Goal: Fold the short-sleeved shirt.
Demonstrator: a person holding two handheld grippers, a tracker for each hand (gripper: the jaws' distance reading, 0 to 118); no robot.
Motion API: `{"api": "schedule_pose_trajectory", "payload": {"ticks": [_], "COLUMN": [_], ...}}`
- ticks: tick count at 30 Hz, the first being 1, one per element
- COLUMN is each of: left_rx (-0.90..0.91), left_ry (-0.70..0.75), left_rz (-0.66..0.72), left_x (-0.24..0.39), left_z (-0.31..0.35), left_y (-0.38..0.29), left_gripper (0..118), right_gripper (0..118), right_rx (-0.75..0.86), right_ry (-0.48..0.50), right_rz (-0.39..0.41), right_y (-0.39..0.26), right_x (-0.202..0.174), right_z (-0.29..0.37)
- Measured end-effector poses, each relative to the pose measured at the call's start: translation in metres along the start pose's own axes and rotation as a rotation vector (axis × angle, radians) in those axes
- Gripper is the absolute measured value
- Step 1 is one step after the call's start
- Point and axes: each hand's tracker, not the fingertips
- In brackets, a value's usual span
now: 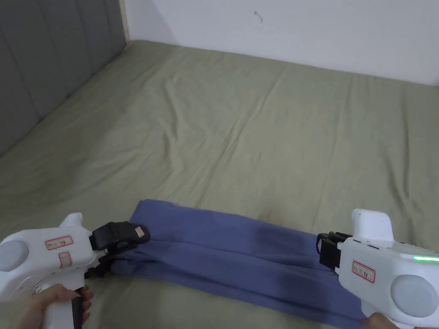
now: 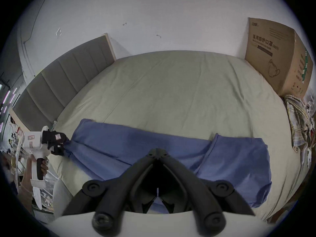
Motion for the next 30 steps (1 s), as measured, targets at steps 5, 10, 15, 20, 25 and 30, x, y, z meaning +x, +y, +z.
{"api": "schedule_pose_trajectory", "payload": {"ticks": [5, 10, 15, 20, 25, 30], "left_rx": [-0.045, -0.116, -0.109, -0.101, -0.077, -0.050], "left_ry": [-0.096, 0.021, 0.026, 0.041, 0.066, 0.108], "left_rz": [0.110, 0.008, -0.015, -0.049, -0.045, -0.100], "left_x": [0.003, 0.009, 0.015, 0.003, -0.002, 0.038], "left_z": [-0.015, -0.027, -0.017, -0.008, 0.005, 0.016], "left_y": [0.006, 0.017, 0.017, 0.033, 0.043, 0.031], "left_gripper": [47, 9, 9, 9, 9, 9], "right_gripper": [0, 0, 0, 0, 0, 0], "right_rx": [-0.013, -0.020, -0.029, -0.035, -0.041, -0.040], "right_ry": [-0.006, 0.012, 0.018, 0.010, 0.017, 0.013], "right_rz": [0.001, 0.010, -0.012, -0.007, -0.030, -0.034], "right_y": [0.002, 0.007, 0.012, 0.010, 0.008, 0.003], "right_x": [-0.002, -0.002, 0.002, 0.006, 0.014, 0.026], "right_z": [-0.001, 0.003, 0.002, 0.001, 0.003, 0.005]}}
